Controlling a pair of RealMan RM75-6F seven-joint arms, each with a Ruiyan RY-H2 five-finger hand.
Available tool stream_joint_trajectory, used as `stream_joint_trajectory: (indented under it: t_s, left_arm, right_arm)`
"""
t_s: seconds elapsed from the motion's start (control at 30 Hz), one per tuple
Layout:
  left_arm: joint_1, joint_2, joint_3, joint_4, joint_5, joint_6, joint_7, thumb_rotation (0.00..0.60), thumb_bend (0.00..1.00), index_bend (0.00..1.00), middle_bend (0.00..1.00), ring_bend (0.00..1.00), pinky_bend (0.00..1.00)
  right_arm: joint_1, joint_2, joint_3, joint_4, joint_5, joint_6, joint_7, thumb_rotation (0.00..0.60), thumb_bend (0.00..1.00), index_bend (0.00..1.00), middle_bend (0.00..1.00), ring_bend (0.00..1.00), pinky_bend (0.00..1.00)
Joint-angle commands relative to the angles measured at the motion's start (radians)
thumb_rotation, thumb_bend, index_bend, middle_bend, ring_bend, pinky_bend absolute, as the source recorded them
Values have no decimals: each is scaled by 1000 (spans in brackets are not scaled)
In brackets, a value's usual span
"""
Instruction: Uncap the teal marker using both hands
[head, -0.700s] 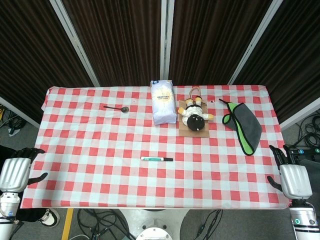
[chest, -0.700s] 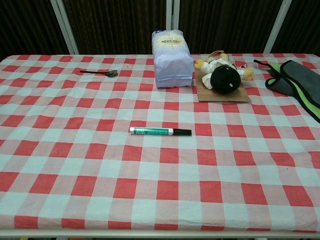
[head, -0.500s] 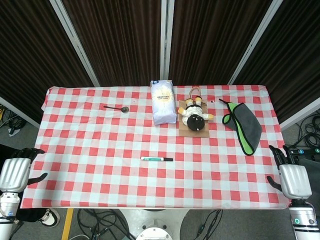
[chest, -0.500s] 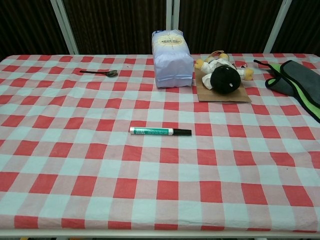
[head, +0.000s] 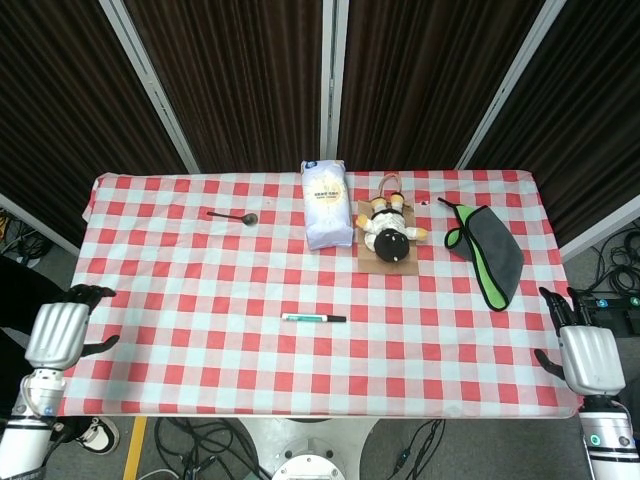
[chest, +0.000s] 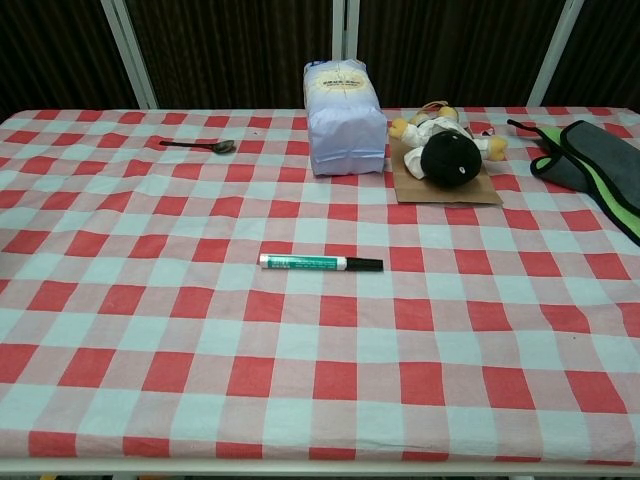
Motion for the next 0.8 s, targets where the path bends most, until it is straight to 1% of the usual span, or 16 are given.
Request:
stream_joint_trajectory:
  t_s: [0.03, 0.1, 0.2, 0.3, 0.33, 0.43, 0.5, 0.63, 0.73, 0.8]
  left_arm:
    - [-80, -43, -39, -58, -48, -84, 107, 600, 62, 346, 353, 285, 439]
    - [-124, -83, -59, -68, -75, -119, 170, 600, 62, 346, 359, 299, 463]
    - [-197, -173, -92, -69, -139, -171, 268, 600, 62, 349, 364, 304, 477]
    - [-271, -267, -125, -68, -246, -219, 372, 600, 62, 353, 369, 323, 505]
    - [-300, -302, -136, -70, -303, -237, 418, 600, 63, 354, 371, 334, 523]
    - [-381, -378, -153, -55, -444, -271, 547, 600, 63, 356, 380, 352, 552]
    - [-428, -422, -159, -36, -514, -276, 615, 600, 63, 365, 391, 357, 553]
    - [-525, -508, -176, 18, -658, -265, 735, 600, 74, 388, 412, 371, 553]
    - [-582, -553, -192, 57, -735, -265, 776, 600, 94, 397, 423, 380, 552]
    - [-612, -577, -198, 83, -771, -264, 793, 600, 96, 397, 423, 380, 550]
  right_arm:
    - [2, -8, 2, 5, 1, 3, -26, 600, 80, 78, 156, 41, 280]
    - [3, -12, 5, 7, 2, 8, -38, 600, 80, 78, 156, 41, 280]
    - [6, -7, 9, -2, 9, 2, -34, 600, 80, 78, 156, 41, 280]
    - [11, 2, 14, -11, 16, -5, -45, 600, 80, 78, 156, 41, 280]
    - [13, 2, 17, -14, 17, -3, -46, 600, 80, 78, 156, 41, 271]
    - [17, -3, 23, -11, 15, 2, -49, 600, 80, 78, 154, 34, 184]
    - [22, -1, 26, -12, 19, -5, -54, 600, 80, 78, 147, 24, 147]
    - [32, 6, 31, -18, 18, -12, -60, 600, 80, 77, 142, 18, 126]
    - [34, 8, 31, -12, 21, -15, -64, 600, 80, 75, 143, 5, 72]
    - [35, 8, 30, -8, 26, -20, -60, 600, 80, 74, 143, 5, 66]
